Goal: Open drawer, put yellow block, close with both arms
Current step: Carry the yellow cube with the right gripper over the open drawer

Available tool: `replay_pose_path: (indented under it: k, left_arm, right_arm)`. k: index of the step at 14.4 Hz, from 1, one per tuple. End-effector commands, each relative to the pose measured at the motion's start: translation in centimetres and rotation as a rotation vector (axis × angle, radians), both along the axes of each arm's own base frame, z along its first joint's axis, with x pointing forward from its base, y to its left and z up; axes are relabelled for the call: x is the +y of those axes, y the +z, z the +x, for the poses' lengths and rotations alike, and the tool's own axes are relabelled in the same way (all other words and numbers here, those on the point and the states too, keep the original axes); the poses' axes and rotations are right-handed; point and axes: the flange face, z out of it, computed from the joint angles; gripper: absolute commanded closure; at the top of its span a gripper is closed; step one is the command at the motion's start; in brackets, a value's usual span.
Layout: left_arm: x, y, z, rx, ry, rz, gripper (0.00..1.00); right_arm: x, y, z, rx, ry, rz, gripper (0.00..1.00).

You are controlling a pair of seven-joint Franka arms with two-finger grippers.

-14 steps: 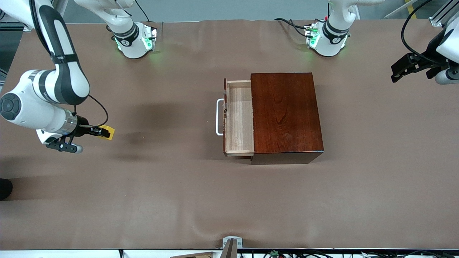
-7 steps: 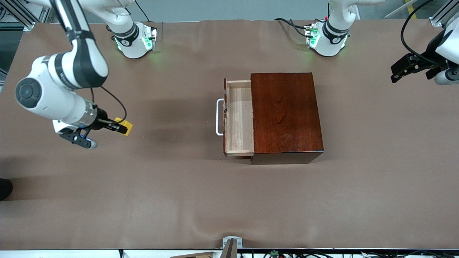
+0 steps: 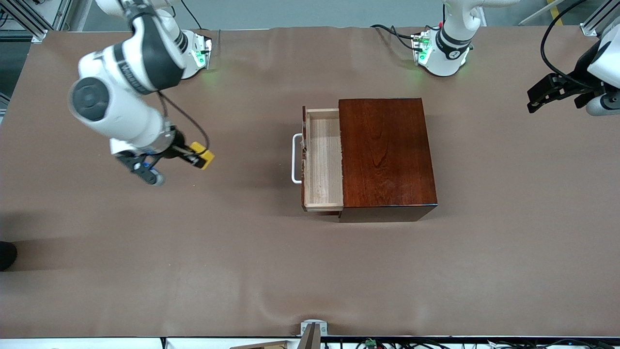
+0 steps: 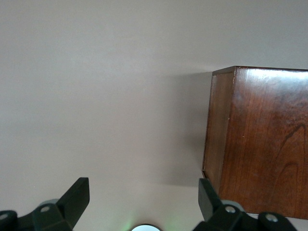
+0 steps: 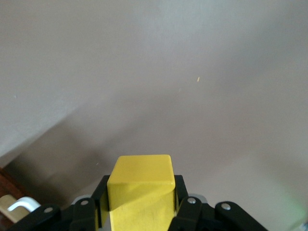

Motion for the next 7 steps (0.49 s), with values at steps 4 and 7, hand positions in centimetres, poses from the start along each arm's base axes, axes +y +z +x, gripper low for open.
replay_pose_path:
  k: [4,7]
  left_arm:
    - [0.4,0.1,-0.5,-0.012,-0.008,-0.014,0.0]
    - [0.4,0.0,-0.4,-0.012,-0.008,-0.014,0.0]
  right_arm:
    - [7.8,2.4,-2.7,-0.008,-0.179,-0.014,1.0]
    - [11.4,2.5,-3.4,-0.007,-0.262,-0.018,1.0]
